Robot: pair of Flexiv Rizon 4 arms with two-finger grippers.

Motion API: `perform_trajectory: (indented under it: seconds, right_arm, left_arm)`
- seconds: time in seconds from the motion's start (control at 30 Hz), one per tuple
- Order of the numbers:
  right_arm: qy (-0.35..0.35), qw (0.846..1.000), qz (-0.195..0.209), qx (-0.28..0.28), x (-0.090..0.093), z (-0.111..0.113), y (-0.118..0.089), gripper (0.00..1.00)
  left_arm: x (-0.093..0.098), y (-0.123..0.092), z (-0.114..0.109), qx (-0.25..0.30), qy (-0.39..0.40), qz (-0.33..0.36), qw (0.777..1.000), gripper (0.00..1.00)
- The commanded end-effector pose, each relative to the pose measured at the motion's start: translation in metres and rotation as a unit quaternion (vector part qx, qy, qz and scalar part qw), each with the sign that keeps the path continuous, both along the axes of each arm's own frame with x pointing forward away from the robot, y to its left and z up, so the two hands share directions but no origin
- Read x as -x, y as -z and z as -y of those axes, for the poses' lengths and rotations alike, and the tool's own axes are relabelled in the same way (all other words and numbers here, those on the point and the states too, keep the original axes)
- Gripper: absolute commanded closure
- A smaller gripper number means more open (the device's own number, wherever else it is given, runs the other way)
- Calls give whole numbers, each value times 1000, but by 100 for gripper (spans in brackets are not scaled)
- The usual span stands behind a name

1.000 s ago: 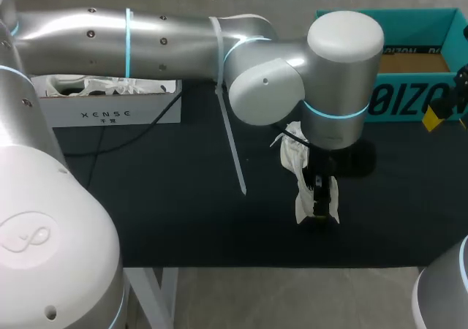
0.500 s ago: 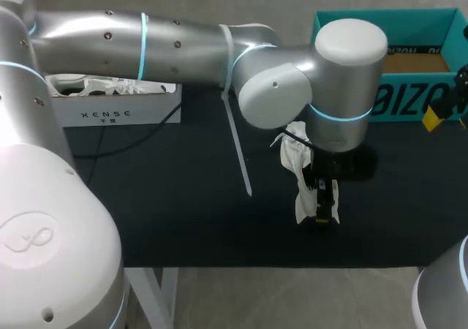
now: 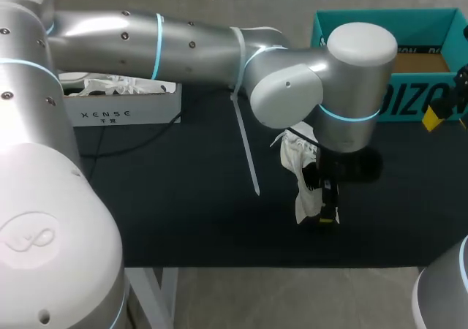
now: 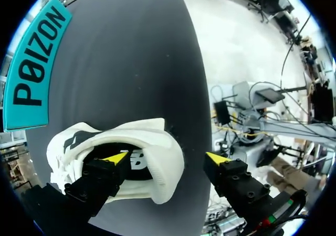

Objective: Take the shoe out of the shoebox, open the shoe tongue, remove and reinsert the insole, then place the shoe into the shoebox

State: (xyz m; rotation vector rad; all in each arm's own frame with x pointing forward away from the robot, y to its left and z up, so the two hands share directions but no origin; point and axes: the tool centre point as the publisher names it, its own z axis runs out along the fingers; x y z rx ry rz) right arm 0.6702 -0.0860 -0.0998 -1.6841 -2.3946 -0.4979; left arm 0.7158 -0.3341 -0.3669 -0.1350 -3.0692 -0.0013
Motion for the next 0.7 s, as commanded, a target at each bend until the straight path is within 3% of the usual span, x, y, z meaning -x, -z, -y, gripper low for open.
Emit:
perform_trajectory:
  seconds: [0.03,0.07,0.1,0.13,0.7]
  right_arm:
    - [0,1000,-2,1,-2,-1,0,0]
    - [0,1000,-2,1,-2,-1,0,0]
    - [0,1000,-2,1,-2,-1,0,0]
    - [0,1000,-2,1,-2,-1,0,0]
    - [0,1000,-2,1,-2,-1,0,0]
  left_arm:
    - [-1,3,4,-8,-1,-2,1000,69]
    - [-1,3,4,-9,-2,-2,1000,69]
    - [-1,3,4,-9,-2,-3,1000,98]
    - [0,4,3,-13,-4,-1,1000,100]
    - [5,-8,-5,-8,8,0,1000,100]
